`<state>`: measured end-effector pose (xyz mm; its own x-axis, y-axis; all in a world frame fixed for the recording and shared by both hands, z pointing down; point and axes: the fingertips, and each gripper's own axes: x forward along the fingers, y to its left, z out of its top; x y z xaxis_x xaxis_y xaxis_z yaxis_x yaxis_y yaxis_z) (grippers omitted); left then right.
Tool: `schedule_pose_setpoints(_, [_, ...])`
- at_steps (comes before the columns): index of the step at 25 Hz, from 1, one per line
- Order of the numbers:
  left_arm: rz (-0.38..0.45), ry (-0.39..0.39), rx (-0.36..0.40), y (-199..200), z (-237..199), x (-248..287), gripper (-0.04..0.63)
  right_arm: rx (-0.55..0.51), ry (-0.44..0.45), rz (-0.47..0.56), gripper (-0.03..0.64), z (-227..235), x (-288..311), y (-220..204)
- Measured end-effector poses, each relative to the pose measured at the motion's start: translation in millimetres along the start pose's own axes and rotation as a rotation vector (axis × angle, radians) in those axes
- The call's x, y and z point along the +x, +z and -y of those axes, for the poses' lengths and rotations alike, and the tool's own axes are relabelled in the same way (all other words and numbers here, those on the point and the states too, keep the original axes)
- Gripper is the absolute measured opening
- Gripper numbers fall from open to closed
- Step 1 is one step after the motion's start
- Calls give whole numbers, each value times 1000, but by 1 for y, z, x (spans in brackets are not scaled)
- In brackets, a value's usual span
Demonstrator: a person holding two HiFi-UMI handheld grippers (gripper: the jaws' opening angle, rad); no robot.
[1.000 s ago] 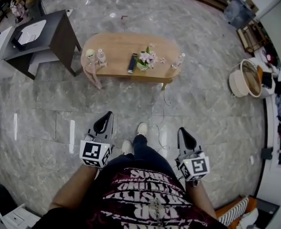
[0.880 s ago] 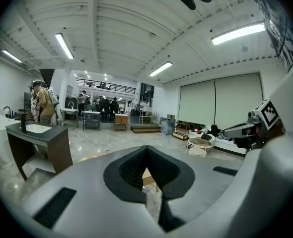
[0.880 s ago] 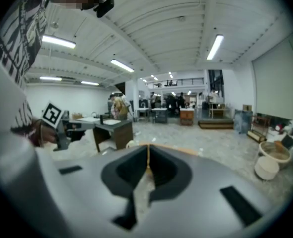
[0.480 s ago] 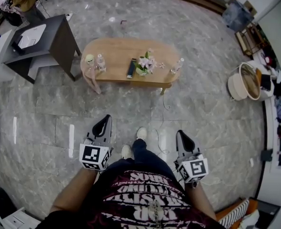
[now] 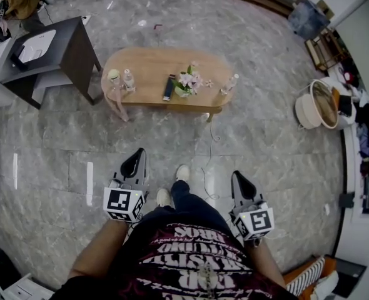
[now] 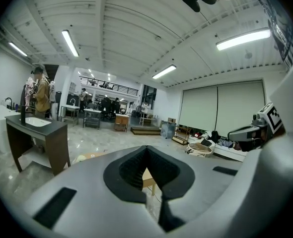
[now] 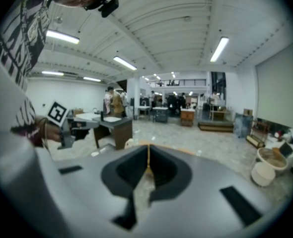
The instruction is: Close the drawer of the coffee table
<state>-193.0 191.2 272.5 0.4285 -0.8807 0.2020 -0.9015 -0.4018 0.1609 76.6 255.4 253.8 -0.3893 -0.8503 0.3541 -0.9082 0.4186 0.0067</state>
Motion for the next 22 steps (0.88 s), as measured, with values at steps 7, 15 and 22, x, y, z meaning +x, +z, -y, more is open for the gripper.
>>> schedule_pose_setpoints(7, [-36, 3, -45, -13, -5, 11, 25, 15, -11, -26, 35, 7, 1, -10])
schedule_pose_setpoints(15, [-95, -26, -20, -18, 2, 54, 25, 81, -46, -36, 34, 42, 15, -21])
schedule_pose_setpoints(22, [-124, -46, 36, -2, 14, 113, 25, 148, -75, -4, 35, 100, 38, -17])
